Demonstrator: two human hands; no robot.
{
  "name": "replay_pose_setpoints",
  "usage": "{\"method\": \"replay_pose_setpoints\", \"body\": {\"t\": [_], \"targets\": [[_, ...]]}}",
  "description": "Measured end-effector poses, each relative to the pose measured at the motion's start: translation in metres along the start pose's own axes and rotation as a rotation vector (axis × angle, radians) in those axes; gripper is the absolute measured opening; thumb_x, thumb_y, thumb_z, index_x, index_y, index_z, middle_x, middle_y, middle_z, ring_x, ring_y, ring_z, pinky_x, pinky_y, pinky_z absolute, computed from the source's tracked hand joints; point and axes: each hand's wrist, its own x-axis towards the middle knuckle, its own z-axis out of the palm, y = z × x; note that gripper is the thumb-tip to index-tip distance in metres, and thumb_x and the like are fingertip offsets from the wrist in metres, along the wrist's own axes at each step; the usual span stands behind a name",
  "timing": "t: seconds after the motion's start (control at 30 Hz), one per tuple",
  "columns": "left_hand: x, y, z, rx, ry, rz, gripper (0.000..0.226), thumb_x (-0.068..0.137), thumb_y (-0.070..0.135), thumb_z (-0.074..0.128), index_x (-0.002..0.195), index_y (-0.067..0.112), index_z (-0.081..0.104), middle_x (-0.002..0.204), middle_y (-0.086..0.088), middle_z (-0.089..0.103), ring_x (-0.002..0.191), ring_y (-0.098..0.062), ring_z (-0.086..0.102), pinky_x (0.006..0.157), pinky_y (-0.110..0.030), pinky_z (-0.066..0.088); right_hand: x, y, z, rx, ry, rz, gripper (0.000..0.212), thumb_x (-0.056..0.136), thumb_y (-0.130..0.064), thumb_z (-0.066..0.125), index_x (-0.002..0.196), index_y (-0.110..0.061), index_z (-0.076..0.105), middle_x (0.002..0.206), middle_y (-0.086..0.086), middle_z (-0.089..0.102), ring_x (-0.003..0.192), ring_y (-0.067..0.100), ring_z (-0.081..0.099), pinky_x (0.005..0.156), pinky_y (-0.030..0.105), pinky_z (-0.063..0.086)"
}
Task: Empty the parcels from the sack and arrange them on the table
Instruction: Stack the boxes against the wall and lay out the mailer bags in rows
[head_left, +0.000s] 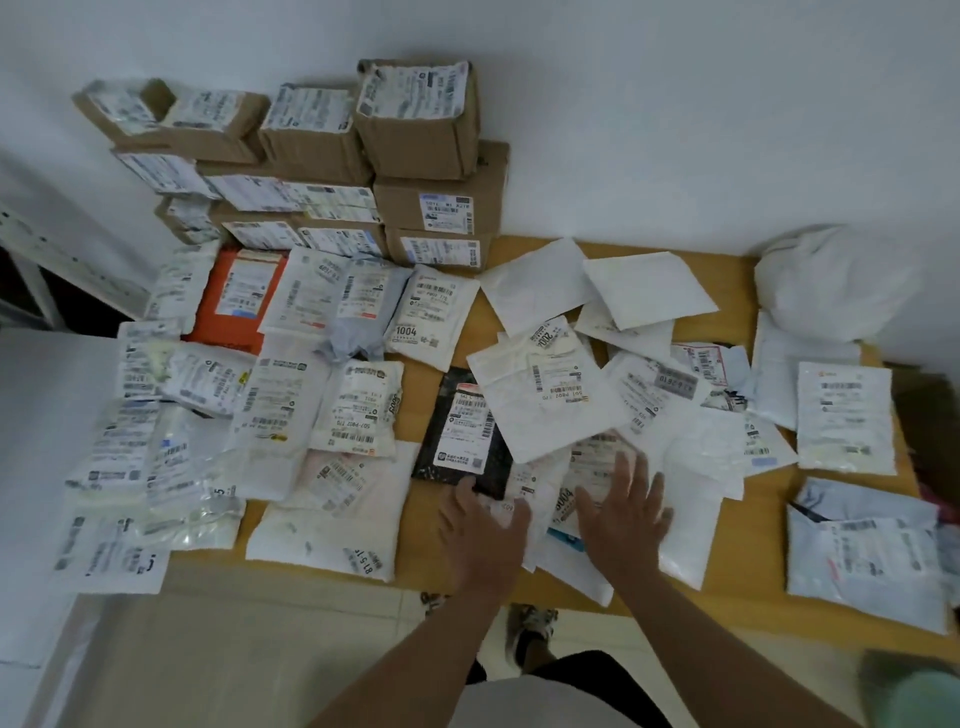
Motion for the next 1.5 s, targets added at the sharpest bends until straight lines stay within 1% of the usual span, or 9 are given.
{"method": "replay_pose_setpoints", "body": {"t": [0.13,0.3,0.53,0.73,0.83,1.03,1.23,1.37,1.5], "targets": [[-0.011,-0.011,0.025,0.311,-0.012,0.672,0.062,0.077,0.052,0.059,0.133,0.029,0.043,0.133,-0.008,0.049,0.124,-0.033,0.049,0.099,-0.05,0.046,-0.018,0.036,0.017,-0.3,-0.153,-0.265,0.093,0.079,-0.079,0.04,0.152,-0.023,0.025,0.159,0.01,0.029,0.139,0.048,0.032,0.095,0.065,0.041],[-0.006,-0.01,0.035,0.341,0.003,0.661,0.074,0.073,0.011,0.073,0.136,0.029,0.04,0.139,-0.014,0.048,0.127,-0.038,0.05,0.099,-0.052,0.046,0.004,0.076,0.009,-0.35,-0.063,-0.356,0.077,0.092,-0.05,0.046,0.152,-0.007,0.024,0.158,0.017,0.025,0.145,0.044,0.02,0.106,0.066,0.034],[-0.032,-0.006,0.064,0.509,-0.106,1.05,0.065,0.074,0.017,0.047,0.138,0.013,0.044,0.142,-0.014,0.049,0.136,-0.032,0.038,0.104,-0.05,0.045,-0.021,0.118,-0.008,-0.201,0.116,-0.069,0.084,0.083,-0.064,0.051,0.142,-0.004,0.04,0.145,0.021,0.046,0.128,0.045,0.047,0.093,0.059,0.047],[-0.054,0.025,0.106,0.656,-0.269,0.778,0.087,0.058,0.037,0.076,0.138,0.028,0.046,0.148,-0.009,0.037,0.129,-0.043,0.048,0.094,-0.06,0.048,-0.03,0.172,-0.028,-0.338,0.055,-0.277,0.066,0.071,-0.028,0.081,0.128,-0.012,0.052,0.118,0.011,0.063,0.085,0.033,0.064,0.057,0.038,0.054],[-0.058,0.028,0.11,0.585,-0.196,0.722,0.071,0.077,0.052,0.05,0.143,0.028,0.044,0.15,-0.015,0.04,0.129,-0.054,0.042,0.094,-0.068,0.042,-0.019,0.185,-0.036,-0.396,0.141,-0.378,0.033,0.081,-0.016,0.06,0.113,-0.007,0.061,0.091,0.008,0.065,0.07,0.029,0.062,0.052,0.035,0.05],[-0.059,0.039,0.12,0.528,-0.135,0.564,0.091,0.076,0.07,0.037,0.152,0.025,0.014,0.155,-0.02,0.03,0.132,-0.055,0.035,0.1,-0.066,0.036,-0.007,0.177,-0.089,-0.107,0.061,-0.524,0.027,0.084,-0.026,0.037,0.067,-0.013,0.053,0.06,0.002,0.052,0.057,0.021,0.046,0.049,0.03,0.035],[-0.064,0.044,0.117,0.634,-0.208,0.536,0.071,0.088,0.054,0.021,0.155,0.029,0.018,0.16,-0.017,0.018,0.14,-0.052,0.022,0.109,-0.065,0.027,0.041,0.192,-0.148,0.548,-0.233,0.23,0.022,0.099,-0.013,0.041,0.089,-0.02,0.06,0.095,0.004,0.06,0.095,0.027,0.055,0.079,0.033,0.047],[-0.067,0.047,0.116,0.697,-0.26,0.524,0.079,0.088,0.057,0.039,0.156,0.03,0.007,0.163,-0.013,0.003,0.144,-0.048,0.008,0.115,-0.06,0.015,0.038,0.197,-0.125,0.086,-0.07,0.114,0.035,0.099,-0.02,0.042,0.126,0.001,0.048,0.122,0.022,0.055,0.113,0.042,0.053,0.089,0.047,0.044],[-0.074,0.065,0.117,0.648,-0.181,0.584,0.076,0.075,0.049,0.041,0.146,0.021,0.043,0.155,-0.019,0.03,0.14,-0.052,0.024,0.109,-0.066,0.028,0.04,0.183,-0.11,-0.14,0.063,-0.149,0.061,0.09,-0.047,0.034,0.132,-0.006,0.049,0.138,0.022,0.047,0.129,0.044,0.041,0.1,0.053,0.038]]}}
